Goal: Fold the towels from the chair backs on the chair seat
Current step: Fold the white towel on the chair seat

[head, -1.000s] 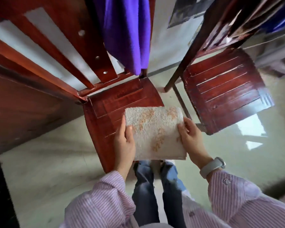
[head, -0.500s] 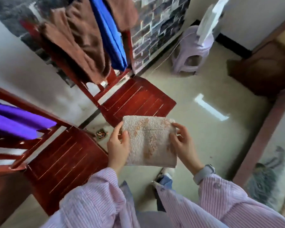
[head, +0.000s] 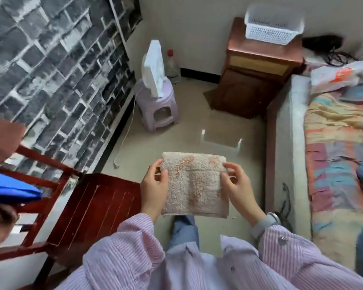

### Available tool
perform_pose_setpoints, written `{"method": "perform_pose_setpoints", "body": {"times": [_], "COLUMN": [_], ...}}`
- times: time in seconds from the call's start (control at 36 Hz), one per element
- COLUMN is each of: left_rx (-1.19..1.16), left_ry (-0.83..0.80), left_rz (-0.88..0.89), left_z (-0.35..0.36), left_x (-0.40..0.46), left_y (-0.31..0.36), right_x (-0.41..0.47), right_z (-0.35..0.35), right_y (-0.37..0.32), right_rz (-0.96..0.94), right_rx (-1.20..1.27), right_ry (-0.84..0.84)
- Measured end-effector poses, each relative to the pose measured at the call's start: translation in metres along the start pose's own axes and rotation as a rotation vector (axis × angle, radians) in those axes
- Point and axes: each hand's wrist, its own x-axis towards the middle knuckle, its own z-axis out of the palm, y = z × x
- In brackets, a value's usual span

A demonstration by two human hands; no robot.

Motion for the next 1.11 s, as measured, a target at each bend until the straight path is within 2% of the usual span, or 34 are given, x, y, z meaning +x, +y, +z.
{"method": "perform_pose_setpoints", "body": {"times": [0.36,0.67,0.89,1.11], "left_rx": [0.007,0.05,0.011,-0.019], "left_ry": [-0.144,-0.304,-0.326,-0.356], "left_rz": [0.022,0.087,0.191,0.136], "left_z": [0.146,0.256,0.377,0.51], "left_x": [0.256,0.422,0.558,0.689], "left_y": [0.132,0.244,0.345,0.423], "right_x": [0.273,0.456,0.638,0.828], "right_z": [-0.072,-0.145,-0.225,-0.299], "right_y": [-0.052,-0.078,-0.089,-0.084], "right_rz": [0.034,0.077,0.033,0.037], "right_rx": [-0.083,-0.077,-0.003,0.027], "right_ry": [0.186,0.313,0.394,0.417]}}
